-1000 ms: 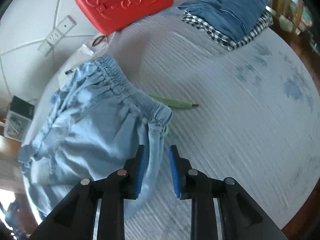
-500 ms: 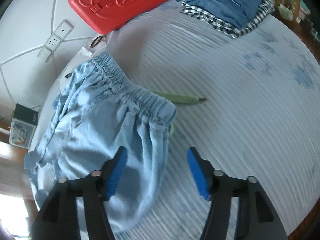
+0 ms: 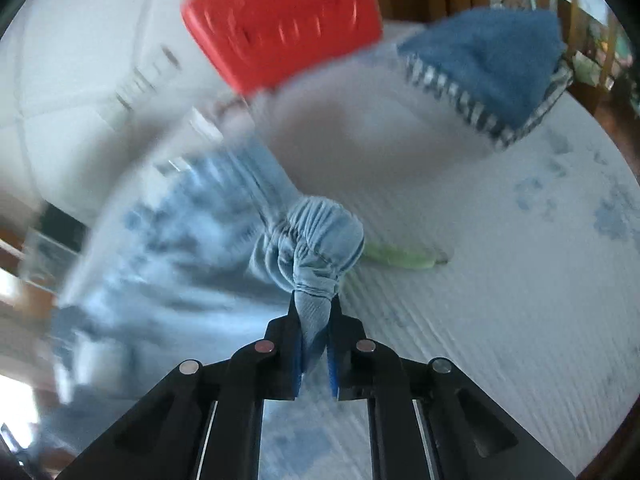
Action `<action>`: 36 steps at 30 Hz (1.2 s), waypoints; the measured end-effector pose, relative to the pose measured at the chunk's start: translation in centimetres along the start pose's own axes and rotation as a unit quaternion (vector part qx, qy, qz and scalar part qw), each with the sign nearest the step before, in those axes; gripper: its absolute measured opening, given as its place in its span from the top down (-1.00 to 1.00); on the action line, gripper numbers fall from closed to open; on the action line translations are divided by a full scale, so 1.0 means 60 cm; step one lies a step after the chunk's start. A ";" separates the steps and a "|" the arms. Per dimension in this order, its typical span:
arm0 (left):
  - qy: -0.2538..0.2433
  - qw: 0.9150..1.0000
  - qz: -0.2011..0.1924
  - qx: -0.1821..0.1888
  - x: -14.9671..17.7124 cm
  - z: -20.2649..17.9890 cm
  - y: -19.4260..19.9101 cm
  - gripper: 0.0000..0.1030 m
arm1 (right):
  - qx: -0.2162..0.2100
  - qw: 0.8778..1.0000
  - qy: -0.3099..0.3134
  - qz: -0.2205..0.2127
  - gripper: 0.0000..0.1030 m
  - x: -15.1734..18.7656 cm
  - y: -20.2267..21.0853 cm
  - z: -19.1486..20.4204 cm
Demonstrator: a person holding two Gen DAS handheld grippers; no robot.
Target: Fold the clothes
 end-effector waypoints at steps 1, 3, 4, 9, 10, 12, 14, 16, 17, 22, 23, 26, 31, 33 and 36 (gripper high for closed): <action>0.000 1.000 0.005 0.017 0.003 0.005 0.003 0.90 | -0.002 1.000 -0.002 -0.011 0.83 -0.001 0.029 -0.009; -0.003 0.998 0.027 0.060 0.023 -0.002 -0.001 0.90 | -0.007 1.000 -0.009 -0.004 0.83 0.012 0.057 -0.031; -0.005 0.996 0.044 0.080 0.045 -0.011 -0.009 0.90 | 0.002 1.000 -0.010 0.007 0.83 0.026 0.059 -0.044; 0.014 0.979 0.132 0.156 0.151 -0.039 -0.051 0.86 | 0.045 0.995 -0.046 0.082 0.83 0.127 0.022 -0.136; 0.021 0.975 0.150 0.166 0.173 -0.037 -0.055 0.76 | 0.048 0.993 -0.053 0.092 0.83 0.140 0.015 -0.149; 0.034 0.970 0.160 0.178 0.188 -0.022 -0.050 0.45 | 0.053 0.991 -0.065 0.106 0.77 0.159 0.000 -0.167; 0.049 0.968 0.157 0.191 0.188 -0.003 -0.036 -0.08 | 0.059 0.989 -0.072 0.117 0.71 0.173 -0.013 -0.179; 0.067 0.968 0.135 0.202 0.170 0.019 -0.015 -0.61 | 0.070 0.987 -0.069 0.124 0.60 0.175 -0.019 -0.183; 0.078 0.969 0.128 0.197 0.159 0.030 -0.016 -0.67 | 0.074 0.987 -0.068 0.126 0.56 0.176 -0.020 -0.184; 0.148 0.970 0.121 0.150 0.110 0.087 -0.072 -0.71 | 0.078 0.987 -0.061 0.124 0.50 0.169 -0.020 -0.178; 0.161 0.968 0.128 0.144 0.107 0.092 -0.093 -0.71 | 0.078 0.987 -0.060 0.124 0.49 0.168 -0.020 -0.177; 0.187 0.962 0.155 0.128 0.102 0.082 -0.161 -0.71 | 0.079 0.987 -0.062 0.127 0.43 0.169 -0.020 -0.179; 0.201 0.933 0.250 0.164 0.135 0.031 -0.244 0.67 | 0.077 0.986 -0.068 0.134 0.32 0.177 -0.024 -0.187; 0.192 0.938 0.240 0.159 0.121 0.021 -0.232 0.88 | 0.073 0.985 -0.070 0.137 0.32 0.183 -0.027 -0.191; 0.142 0.961 0.155 0.181 0.059 -0.025 -0.131 0.88 | 0.071 0.985 -0.070 0.138 0.32 0.186 -0.029 -0.194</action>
Point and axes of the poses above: each gripper's, at about its wrist camera, not at the fingertips, and y roughly against the way its jaws point, z to its left, x to its underside, the point moved 6 cm from there along -y, roughly the way its jaws point, and after that the axes turned 3 degrees about y, right-handed, at the moved point
